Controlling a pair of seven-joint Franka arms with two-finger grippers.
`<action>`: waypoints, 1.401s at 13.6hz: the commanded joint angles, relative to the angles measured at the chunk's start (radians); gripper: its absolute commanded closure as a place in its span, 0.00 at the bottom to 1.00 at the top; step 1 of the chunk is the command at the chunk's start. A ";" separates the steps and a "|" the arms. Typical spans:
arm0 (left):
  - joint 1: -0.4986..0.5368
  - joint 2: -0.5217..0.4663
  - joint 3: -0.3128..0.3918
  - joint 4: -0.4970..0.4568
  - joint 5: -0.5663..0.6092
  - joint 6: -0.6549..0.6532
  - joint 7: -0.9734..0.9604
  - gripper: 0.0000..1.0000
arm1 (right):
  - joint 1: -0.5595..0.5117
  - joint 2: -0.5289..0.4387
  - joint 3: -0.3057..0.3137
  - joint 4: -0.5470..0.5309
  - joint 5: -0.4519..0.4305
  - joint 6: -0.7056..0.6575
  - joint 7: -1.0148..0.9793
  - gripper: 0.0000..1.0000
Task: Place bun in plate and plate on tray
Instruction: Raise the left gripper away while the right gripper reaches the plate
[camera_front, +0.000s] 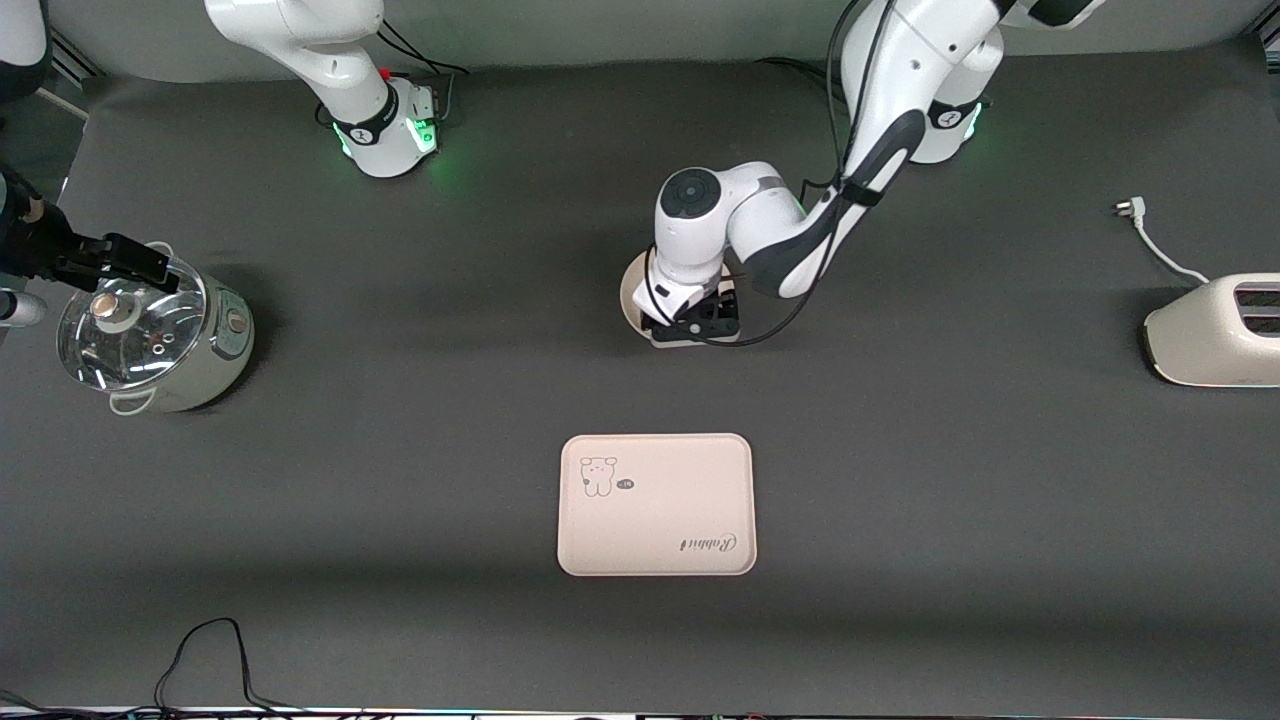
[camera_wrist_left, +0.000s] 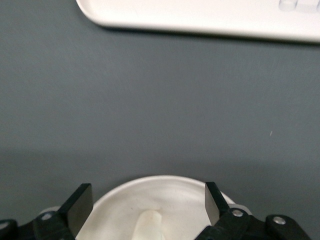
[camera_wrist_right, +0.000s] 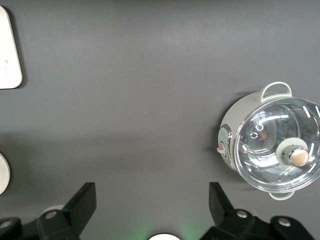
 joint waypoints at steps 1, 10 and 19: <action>-0.007 -0.152 0.091 -0.019 -0.165 -0.103 0.168 0.00 | 0.026 -0.031 -0.005 -0.039 0.013 0.023 0.001 0.00; 0.090 -0.469 0.493 0.154 -0.305 -0.607 0.849 0.00 | 0.425 -0.008 -0.002 -0.028 0.031 0.049 0.414 0.00; 0.221 -0.560 0.567 0.246 -0.377 -0.827 1.109 0.00 | 0.864 0.260 -0.002 0.192 0.097 0.108 0.773 0.00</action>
